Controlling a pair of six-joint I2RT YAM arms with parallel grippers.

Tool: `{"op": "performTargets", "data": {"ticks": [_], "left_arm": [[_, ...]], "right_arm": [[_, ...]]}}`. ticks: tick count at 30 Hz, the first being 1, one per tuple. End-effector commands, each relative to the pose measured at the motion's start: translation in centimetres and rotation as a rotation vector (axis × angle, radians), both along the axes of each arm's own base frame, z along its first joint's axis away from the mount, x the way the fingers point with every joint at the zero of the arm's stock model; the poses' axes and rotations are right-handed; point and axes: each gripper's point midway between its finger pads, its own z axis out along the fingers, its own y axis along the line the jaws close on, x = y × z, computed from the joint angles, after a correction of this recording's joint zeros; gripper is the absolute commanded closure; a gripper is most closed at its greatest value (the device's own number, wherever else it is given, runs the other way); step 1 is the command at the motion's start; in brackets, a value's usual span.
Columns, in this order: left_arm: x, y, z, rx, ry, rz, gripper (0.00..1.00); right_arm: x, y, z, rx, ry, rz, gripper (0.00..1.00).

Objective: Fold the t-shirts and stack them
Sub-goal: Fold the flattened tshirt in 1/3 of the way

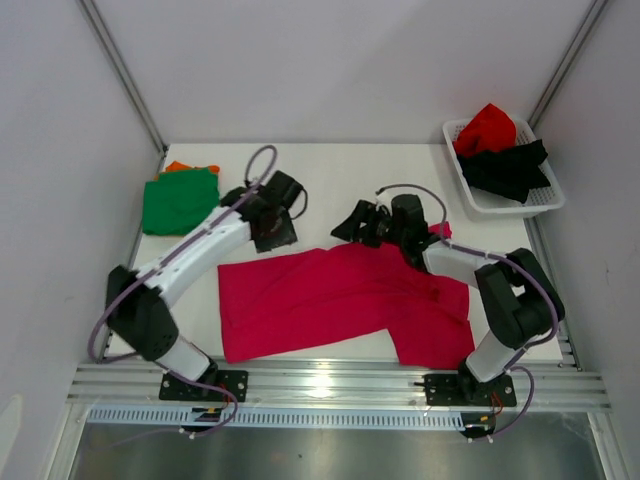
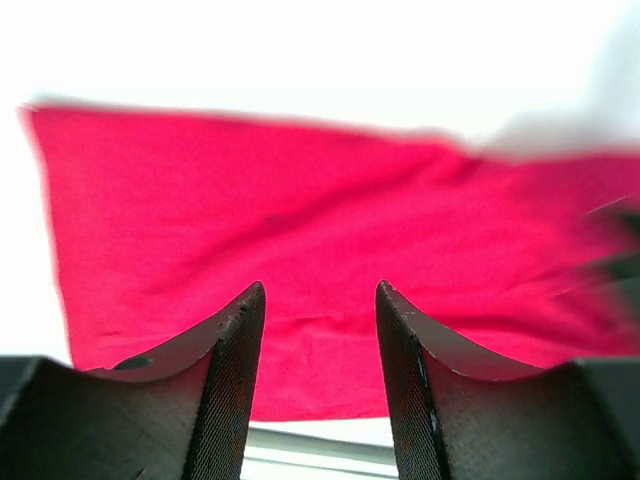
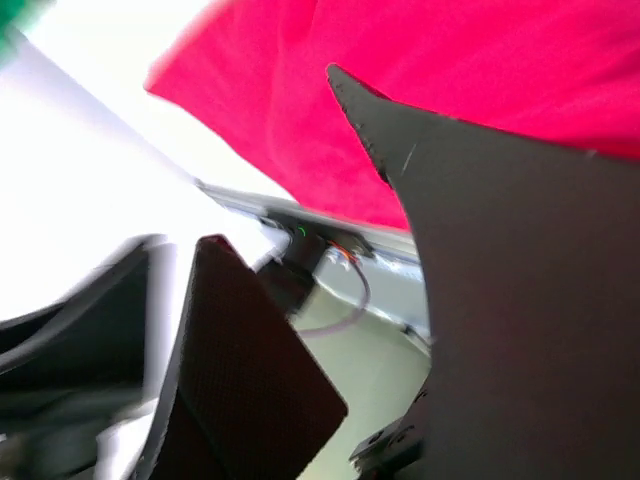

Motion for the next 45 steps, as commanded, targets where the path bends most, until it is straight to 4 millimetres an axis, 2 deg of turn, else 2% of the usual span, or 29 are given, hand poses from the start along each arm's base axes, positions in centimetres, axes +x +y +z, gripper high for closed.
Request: {"op": "performTargets", "data": {"ticks": [1,5,10,12,15,16,18,19,20,21,22,24,26,27,30,32,33,35,36,37,39,40,41,42,43,45], "left_arm": [[0.6,4.7,6.8,-0.025,-0.212,0.142,0.48],[0.2,8.1,9.3,0.023,-0.282,0.217,0.47],[0.0,9.6,10.4,0.023,-0.324,0.249,0.45],[0.0,9.5,10.2,0.016,-0.318,0.244,0.45],[-0.1,9.5,10.2,0.018,-0.31,0.24,0.46],[-0.1,9.5,10.4,0.018,-0.31,0.24,0.46],[-0.4,9.7,10.9,0.015,-0.32,0.244,0.46],[-0.5,9.8,11.1,0.01,-0.327,0.245,0.46],[-0.6,9.9,11.3,0.009,-0.334,0.247,0.46],[-0.9,10.1,12.0,-0.004,-0.356,0.249,0.46],[-1.0,10.1,12.1,-0.008,-0.364,0.251,0.45],[-1.2,10.3,12.7,-0.021,-0.387,0.251,0.45],[-1.5,10.6,13.4,-0.031,-0.414,0.255,0.44],[-1.6,10.7,13.6,-0.033,-0.42,0.256,0.44],[-2.0,11.0,14.4,-0.046,-0.446,0.26,0.44],[-2.3,11.2,14.9,-0.057,-0.462,0.26,0.43],[-2.4,11.2,15.2,-0.062,-0.472,0.259,0.43],[-2.5,11.3,15.5,-0.065,-0.483,0.254,0.42],[-2.7,11.4,15.8,-0.07,-0.493,0.255,0.42],[-2.8,11.4,15.9,-0.071,-0.495,0.252,0.41],[-3.0,11.5,16.3,-0.078,-0.507,0.247,0.41],[-3.2,11.6,16.2,-0.077,-0.504,0.245,0.41],[-3.2,11.7,16.2,-0.074,-0.505,0.247,0.41],[-3.4,11.8,16.5,-0.079,-0.515,0.248,0.41],[-3.5,11.9,16.3,-0.074,-0.511,0.25,0.41],[-3.7,12.0,16.5,-0.076,-0.518,0.25,0.41]], "right_arm": [[-3.2,4.9,3.5,0.145,-0.027,0.182,0.24],[-7.0,7.1,3.2,0.204,0.055,0.283,0.24],[-10.3,9.4,2.3,0.171,0.091,0.352,0.24],[-10.5,10.3,1.9,0.153,0.096,0.372,0.24],[-10.4,11.3,-0.8,0.091,0.117,0.38,0.24],[-9.9,11.8,-0.9,0.084,0.112,0.383,0.24],[-9.4,12.1,-3.7,0.025,0.146,0.388,0.24],[-8.7,12.7,-3.6,0.015,0.135,0.384,0.24],[-8.1,12.8,-5.4,-0.021,0.15,0.366,0.24],[-8.0,12.8,-6.2,-0.054,0.153,0.368,0.24],[-7.3,13.3,-6.1,-0.062,0.141,0.362,0.24],[-6.8,13.4,-7.8,-0.109,0.156,0.351,0.24],[-6.1,13.7,-7.8,-0.125,0.143,0.342,0.24],[-6.0,13.6,-8.6,-0.151,0.158,0.328,0.24],[-4.9,13.5,-9.5,-0.2,0.156,0.299,0.24],[-4.2,13.7,-9.6,-0.213,0.148,0.295,0.24],[-3.5,14.2,-9.1,-0.206,0.136,0.294,0.24],[-2.5,14.4,-9.8,-0.215,0.142,0.282,0.24],[-1.6,15.0,-9.0,-0.206,0.127,0.279,0.24],[-1.0,15.0,-9.8,-0.214,0.14,0.271,0.24],[0.3,14.9,-10.0,-0.222,0.143,0.26,0.24],[1.4,15.5,-8.9,-0.21,0.119,0.255,0.24],[2.1,15.1,-9.7,-0.227,0.131,0.246,0.24],[2.8,15.1,-9.7,-0.231,0.123,0.239,0.24],[4.1,15.5,-8.5,-0.219,0.091,0.229,0.24],[5.3,14.5,-10.0,-0.256,0.129,0.212,0.24]]}}
